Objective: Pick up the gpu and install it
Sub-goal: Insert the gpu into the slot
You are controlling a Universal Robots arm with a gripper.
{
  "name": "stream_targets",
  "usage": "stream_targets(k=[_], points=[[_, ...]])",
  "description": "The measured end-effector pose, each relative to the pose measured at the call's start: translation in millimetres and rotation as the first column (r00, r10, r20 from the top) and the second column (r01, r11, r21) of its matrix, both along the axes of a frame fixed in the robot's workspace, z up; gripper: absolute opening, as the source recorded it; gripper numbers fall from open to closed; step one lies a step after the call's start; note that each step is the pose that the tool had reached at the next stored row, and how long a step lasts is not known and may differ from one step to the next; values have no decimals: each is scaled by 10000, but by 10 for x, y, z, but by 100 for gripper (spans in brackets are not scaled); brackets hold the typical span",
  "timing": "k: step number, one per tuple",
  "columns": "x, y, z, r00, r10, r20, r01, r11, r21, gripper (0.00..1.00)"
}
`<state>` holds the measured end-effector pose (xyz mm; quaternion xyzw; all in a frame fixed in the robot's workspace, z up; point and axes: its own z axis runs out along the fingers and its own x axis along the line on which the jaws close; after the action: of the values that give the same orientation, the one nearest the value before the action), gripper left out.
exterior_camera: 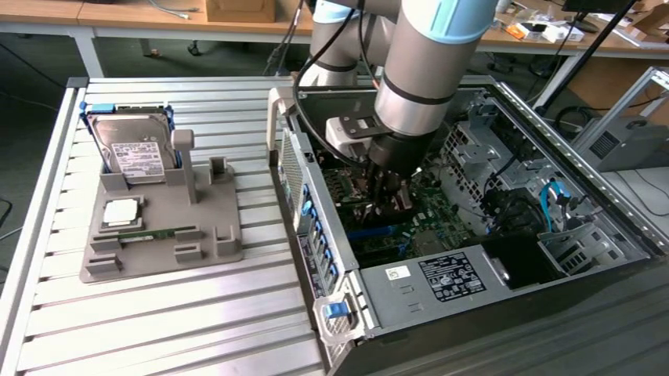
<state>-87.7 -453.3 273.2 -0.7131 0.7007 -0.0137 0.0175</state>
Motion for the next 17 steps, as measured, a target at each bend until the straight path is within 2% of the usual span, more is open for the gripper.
stream_targets(k=[7,12,17], points=[[2,0,-38,10000,-47,0,47,10000,0,27],[2,0,-104,10000,-98,-2,98,10000,-2,27],[2,0,-112,9999,-125,0,125,9999,0,27]])
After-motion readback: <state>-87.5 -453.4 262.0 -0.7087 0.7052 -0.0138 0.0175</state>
